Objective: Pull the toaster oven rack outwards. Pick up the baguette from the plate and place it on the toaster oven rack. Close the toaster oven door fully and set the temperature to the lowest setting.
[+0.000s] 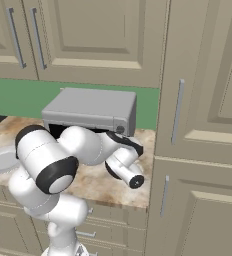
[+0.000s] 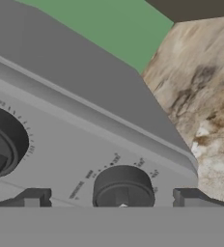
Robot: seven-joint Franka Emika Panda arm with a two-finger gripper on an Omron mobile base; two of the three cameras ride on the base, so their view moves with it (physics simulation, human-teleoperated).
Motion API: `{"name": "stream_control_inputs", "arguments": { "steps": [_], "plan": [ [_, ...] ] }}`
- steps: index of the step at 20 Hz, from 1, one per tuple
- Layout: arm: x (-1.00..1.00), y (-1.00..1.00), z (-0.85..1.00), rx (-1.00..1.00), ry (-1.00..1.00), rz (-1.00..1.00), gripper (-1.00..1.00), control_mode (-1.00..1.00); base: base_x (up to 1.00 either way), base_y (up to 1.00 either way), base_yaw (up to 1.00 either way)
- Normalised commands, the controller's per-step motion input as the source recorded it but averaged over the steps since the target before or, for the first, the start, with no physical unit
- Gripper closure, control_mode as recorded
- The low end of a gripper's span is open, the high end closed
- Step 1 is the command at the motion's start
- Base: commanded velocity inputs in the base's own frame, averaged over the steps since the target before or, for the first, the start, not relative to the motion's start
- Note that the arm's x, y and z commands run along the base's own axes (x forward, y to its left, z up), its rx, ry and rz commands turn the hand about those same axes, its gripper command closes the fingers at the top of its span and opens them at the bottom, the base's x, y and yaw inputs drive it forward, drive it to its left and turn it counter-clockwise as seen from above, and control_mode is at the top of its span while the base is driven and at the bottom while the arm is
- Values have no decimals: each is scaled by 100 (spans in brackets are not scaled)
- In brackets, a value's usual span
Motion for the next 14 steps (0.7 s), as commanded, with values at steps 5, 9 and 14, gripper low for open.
{"name": "stream_control_inputs", "arguments": {
  "steps": [5, 9, 14],
  "plan": [
    [0, 0, 0, 0, 0, 0, 100, -100, 0, 0, 0],
    [0, 0, 0, 0, 0, 0, 100, -100, 0, 0, 0],
    [0, 0, 0, 0, 0, 0, 100, -100, 0, 0, 0]
  ]
}}
